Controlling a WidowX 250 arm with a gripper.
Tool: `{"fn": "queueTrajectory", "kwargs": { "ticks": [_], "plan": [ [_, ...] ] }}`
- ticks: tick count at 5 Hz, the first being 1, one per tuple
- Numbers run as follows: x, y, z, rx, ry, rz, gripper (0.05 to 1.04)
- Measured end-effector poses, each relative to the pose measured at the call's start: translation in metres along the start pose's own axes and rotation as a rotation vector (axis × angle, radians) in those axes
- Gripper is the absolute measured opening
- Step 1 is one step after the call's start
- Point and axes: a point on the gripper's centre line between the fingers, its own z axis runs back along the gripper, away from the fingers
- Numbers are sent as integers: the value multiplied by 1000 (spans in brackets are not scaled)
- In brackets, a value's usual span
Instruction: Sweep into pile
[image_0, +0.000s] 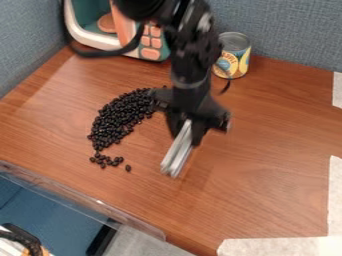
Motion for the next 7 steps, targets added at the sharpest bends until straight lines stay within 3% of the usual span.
{"fn": "queueTrajectory", "kwargs": {
  "ticks": [1, 2, 4, 5, 7],
  "plan": [
    [-21, 6, -13, -47, 2, -219, 368],
    [-23, 17, -23, -102, -37, -370, 368],
    [-28, 44, -39, -155, -56, -602, 368],
    [-37, 60, -40, -175, -57, -675, 368],
    [-44, 111, -32, -139, -9, -593, 368]
  ]
}}
